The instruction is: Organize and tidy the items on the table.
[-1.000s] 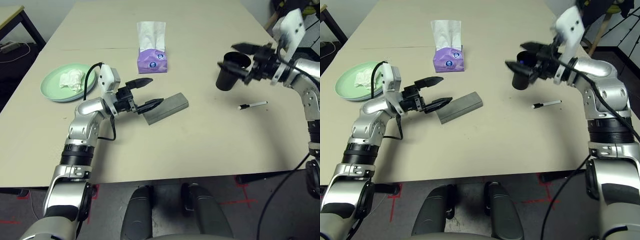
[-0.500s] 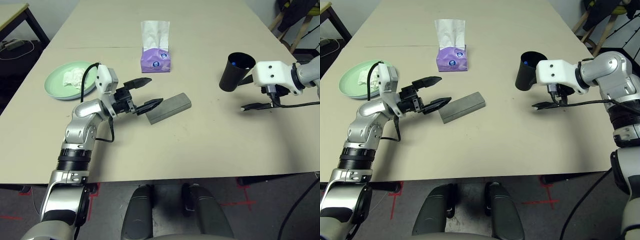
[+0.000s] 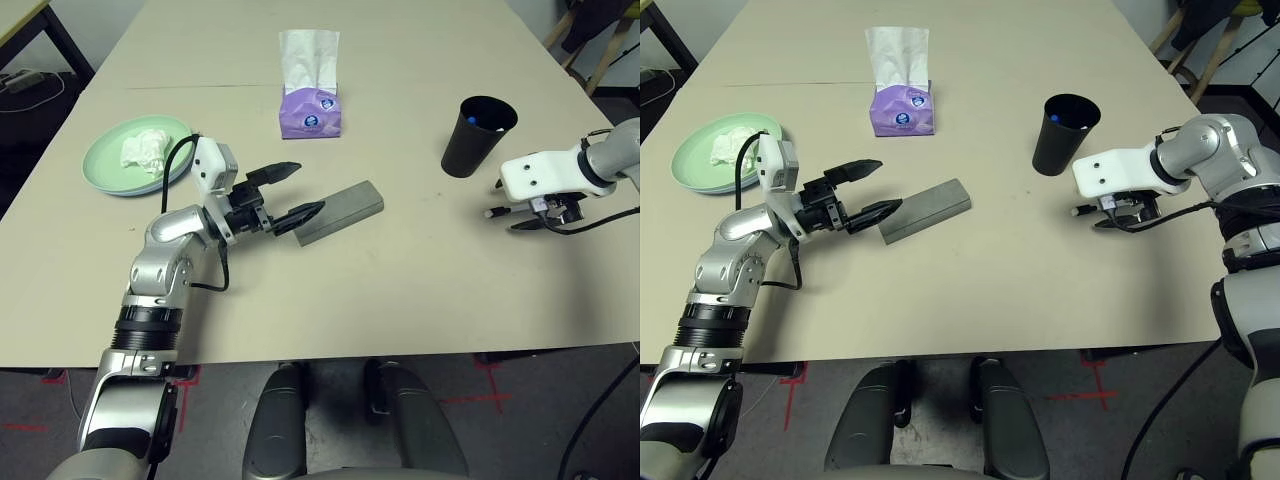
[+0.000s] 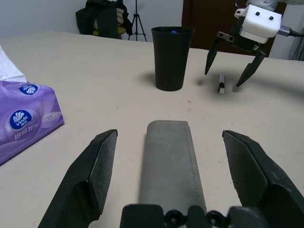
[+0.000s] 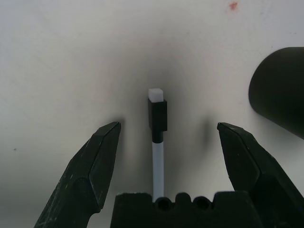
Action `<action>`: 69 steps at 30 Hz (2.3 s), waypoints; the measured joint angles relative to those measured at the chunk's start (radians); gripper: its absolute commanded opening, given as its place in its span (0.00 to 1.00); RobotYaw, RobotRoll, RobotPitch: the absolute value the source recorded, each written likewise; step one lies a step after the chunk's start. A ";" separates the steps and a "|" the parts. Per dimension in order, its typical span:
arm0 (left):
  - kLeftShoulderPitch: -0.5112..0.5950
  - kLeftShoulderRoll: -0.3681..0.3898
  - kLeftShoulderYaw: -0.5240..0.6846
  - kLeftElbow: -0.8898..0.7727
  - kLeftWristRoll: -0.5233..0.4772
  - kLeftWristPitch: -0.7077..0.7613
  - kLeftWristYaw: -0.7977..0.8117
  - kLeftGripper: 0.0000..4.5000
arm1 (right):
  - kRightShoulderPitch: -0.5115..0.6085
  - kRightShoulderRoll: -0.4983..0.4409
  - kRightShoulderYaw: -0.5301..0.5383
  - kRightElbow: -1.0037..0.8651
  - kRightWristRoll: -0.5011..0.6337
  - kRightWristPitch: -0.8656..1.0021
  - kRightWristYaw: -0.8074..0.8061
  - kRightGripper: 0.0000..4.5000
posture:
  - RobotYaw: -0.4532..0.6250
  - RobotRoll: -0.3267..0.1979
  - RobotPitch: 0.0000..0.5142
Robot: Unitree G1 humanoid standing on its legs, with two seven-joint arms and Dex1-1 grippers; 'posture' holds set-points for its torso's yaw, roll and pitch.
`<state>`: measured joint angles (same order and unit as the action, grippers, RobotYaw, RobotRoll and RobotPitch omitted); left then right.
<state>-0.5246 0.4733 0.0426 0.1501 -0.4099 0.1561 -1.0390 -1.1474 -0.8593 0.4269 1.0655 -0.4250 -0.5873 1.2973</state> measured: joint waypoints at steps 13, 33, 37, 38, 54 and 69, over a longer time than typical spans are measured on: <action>0.032 0.009 -0.003 -0.062 0.000 0.020 -0.003 1.00 | -0.049 0.030 0.025 0.084 -0.059 -0.043 -0.003 0.79 | 0.56 0.62 0.51; 0.019 0.008 -0.004 -0.047 0.000 0.011 -0.006 1.00 | -0.065 0.041 -0.040 0.054 0.056 0.054 0.238 0.07 | 0.52 0.62 0.39; -0.018 0.006 -0.006 -0.011 0.000 0.002 -0.016 1.00 | -0.036 0.029 -0.065 -0.130 0.278 0.282 0.302 0.07 | 0.50 0.62 0.34; -0.027 0.004 -0.008 -0.005 0.000 -0.003 -0.021 1.00 | -0.010 0.011 -0.066 -0.202 0.327 0.337 0.303 0.07 | 0.49 0.62 0.34; -0.115 -0.009 -0.022 0.148 0.013 -0.080 -0.074 1.00 | 0.310 0.110 -0.470 -0.962 0.801 1.109 -0.084 0.07 | 0.44 0.62 0.26; -0.132 -0.019 -0.024 0.184 0.020 -0.103 -0.093 1.00 | 0.409 0.364 -0.683 -1.064 0.951 1.066 -0.494 0.07 | 0.43 0.62 0.23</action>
<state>-0.6565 0.4542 0.0185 0.3343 -0.3901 0.0527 -1.1318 -0.7388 -0.4951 -0.2561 0.0011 0.5257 0.4787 0.8031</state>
